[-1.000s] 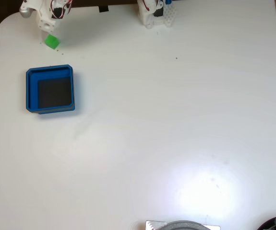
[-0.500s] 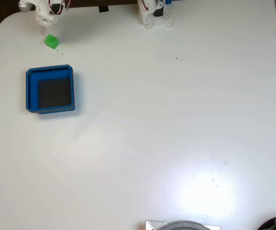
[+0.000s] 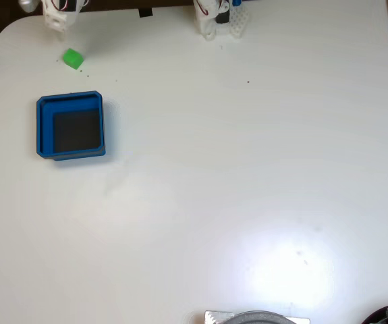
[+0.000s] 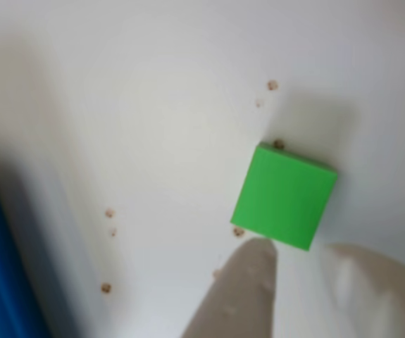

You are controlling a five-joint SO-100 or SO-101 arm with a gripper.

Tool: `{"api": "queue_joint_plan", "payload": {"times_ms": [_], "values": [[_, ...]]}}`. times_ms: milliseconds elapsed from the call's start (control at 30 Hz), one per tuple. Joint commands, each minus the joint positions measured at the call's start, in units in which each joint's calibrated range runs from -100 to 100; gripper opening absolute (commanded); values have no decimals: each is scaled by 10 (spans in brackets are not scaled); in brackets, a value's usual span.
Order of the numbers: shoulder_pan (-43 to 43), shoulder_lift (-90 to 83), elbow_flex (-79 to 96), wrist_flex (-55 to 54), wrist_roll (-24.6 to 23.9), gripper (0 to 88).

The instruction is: Pick up green cube and drop it in the blue box

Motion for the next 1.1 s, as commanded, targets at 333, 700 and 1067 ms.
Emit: {"api": "queue_joint_plan", "payload": {"times_ms": [333, 700, 1067], "values": [[-4, 50, -63, 6, 1, 25], [-3, 50, -60, 6, -2, 25], [-1, 49, -60, 6, -1, 43]]}}
